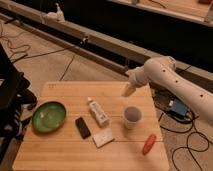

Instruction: Stand the bottle upright

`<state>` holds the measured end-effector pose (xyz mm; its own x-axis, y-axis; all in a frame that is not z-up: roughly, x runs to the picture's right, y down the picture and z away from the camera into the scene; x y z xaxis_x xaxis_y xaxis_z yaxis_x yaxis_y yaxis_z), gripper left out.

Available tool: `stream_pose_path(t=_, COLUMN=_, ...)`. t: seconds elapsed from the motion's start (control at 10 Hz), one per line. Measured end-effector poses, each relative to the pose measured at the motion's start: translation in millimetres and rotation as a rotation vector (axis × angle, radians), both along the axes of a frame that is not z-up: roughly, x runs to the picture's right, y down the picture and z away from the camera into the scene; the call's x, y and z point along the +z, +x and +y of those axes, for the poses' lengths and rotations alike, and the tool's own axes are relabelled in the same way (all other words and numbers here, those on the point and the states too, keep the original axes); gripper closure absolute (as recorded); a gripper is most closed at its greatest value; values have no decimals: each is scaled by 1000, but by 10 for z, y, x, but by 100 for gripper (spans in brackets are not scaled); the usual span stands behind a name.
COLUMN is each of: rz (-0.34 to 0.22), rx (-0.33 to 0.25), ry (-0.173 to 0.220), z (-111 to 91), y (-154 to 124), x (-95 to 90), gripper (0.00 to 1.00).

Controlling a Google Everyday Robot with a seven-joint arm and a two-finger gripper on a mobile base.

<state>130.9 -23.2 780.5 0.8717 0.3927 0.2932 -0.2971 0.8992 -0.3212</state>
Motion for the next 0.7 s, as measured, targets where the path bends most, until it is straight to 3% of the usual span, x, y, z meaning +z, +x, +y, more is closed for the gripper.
stream_pose_path(t=0.5, rz=4, rx=-18, ry=4, z=-23, y=4, x=-8, gripper=20)
stream_pose_path(t=0.6, rz=5, rx=-62, ry=4, z=-54, y=-20, x=-9, gripper=20)
stream_pose_path(t=0.7, rz=-2, rx=-150, ry=-4, z=-95, y=-107, x=-6, gripper=20)
